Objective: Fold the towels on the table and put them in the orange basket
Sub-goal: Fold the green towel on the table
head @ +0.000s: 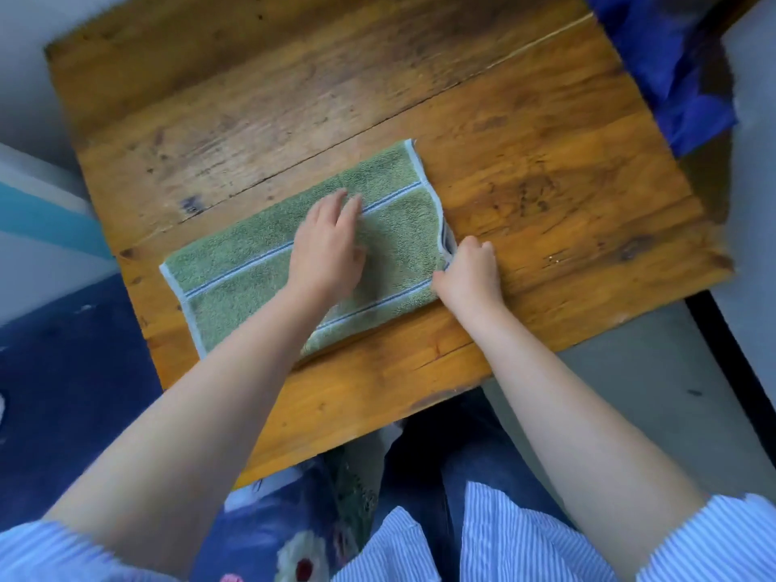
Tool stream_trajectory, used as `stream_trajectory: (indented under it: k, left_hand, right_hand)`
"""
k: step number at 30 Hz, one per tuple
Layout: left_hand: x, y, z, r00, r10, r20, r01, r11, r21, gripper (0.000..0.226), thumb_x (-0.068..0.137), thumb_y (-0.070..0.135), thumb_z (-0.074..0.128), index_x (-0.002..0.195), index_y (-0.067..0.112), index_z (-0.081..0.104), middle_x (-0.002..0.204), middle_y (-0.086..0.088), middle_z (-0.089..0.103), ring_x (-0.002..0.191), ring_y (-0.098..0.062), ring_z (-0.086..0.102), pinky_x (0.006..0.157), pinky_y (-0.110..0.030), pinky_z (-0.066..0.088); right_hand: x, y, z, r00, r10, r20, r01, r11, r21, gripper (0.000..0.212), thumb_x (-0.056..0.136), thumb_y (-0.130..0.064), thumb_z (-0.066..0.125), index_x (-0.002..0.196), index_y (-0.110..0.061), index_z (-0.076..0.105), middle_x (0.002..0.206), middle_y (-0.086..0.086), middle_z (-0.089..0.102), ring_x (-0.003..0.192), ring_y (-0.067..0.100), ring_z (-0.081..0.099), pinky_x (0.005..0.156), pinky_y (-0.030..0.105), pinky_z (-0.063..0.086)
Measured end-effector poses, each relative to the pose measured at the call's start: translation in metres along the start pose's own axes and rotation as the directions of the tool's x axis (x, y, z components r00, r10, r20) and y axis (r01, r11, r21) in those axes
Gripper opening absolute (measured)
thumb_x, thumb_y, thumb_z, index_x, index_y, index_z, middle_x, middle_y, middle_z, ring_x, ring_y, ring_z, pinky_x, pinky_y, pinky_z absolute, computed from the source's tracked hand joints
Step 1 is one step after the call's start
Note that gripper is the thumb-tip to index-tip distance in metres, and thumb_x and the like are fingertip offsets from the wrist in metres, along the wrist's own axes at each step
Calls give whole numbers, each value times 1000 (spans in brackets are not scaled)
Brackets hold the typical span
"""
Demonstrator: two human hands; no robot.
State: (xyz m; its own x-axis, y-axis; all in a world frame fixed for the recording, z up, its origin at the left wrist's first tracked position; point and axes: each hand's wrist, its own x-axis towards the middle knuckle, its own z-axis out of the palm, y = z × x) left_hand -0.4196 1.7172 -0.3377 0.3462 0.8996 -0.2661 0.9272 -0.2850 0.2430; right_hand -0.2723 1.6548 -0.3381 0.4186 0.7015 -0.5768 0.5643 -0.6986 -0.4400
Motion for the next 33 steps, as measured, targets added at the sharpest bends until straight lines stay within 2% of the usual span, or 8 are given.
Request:
stream_trajectory:
  k: [4,12,18,22,24,26,30,33]
  left_hand:
    - [55,28,-17,986,160,45,-164,979,124,71,79,-4,52,143,12,26,150,-9,26,135,-30,26,107,-43,31]
    - [131,60,-26,922,234,310,-336,880,335,75,78,3,58,143,21,25,152,-4,20,142,-24,10,112,-44,18]
    - [165,62,-40,897,197,396,-366,834,413,59,74,14,63,130,18,42,130,-12,42,127,-31,29,108,-48,22]
    - [198,58,-60,840,157,520,-398,829,393,38,76,17,62,113,12,57,114,-11,51,112,-29,41,91,-38,43]
    - [210,57,-73,818,136,559,-367,872,324,20,78,13,61,98,12,57,86,-4,53,80,-20,49,62,-27,43]
    - [219,55,-83,828,124,547,-304,919,252,13,81,10,60,87,13,49,70,2,45,60,-13,39,48,-24,31]
    - [224,49,-96,881,202,428,-285,948,138,19,84,14,62,86,13,43,64,6,37,66,-19,37,47,-23,24]
    - [217,41,-107,915,219,338,-255,965,66,25,82,19,66,84,13,42,63,7,36,69,-20,38,47,-24,23]
  right_hand:
    - [17,0,-14,999,-9,34,6,997,73,39,82,-4,59,118,-3,44,123,19,49,106,30,51,71,24,34]
    - [71,-5,-63,981,-80,177,66,994,84,46,81,-4,56,125,-13,48,126,8,54,111,27,52,83,30,44]
    - [110,-22,-97,945,-302,128,308,951,-34,26,75,7,47,90,-13,55,106,9,56,93,26,51,76,31,43]
    - [138,-36,-115,924,-345,165,329,937,120,27,71,11,49,83,-10,61,77,-2,52,78,18,50,59,24,37]
    - [147,-43,-125,935,-303,186,250,932,261,25,71,10,52,69,-14,56,64,-5,47,61,12,44,47,16,32]
    - [158,-49,-133,950,-239,202,150,915,375,31,71,11,50,58,-17,47,59,-1,42,56,10,36,48,20,30]
    - [173,-61,-144,975,-130,179,21,860,509,33,71,15,44,51,-12,41,57,4,37,54,13,32,46,21,27]
    - [171,-63,-148,976,-196,98,128,871,474,33,71,12,47,53,-16,42,59,2,39,57,12,34,51,23,27]
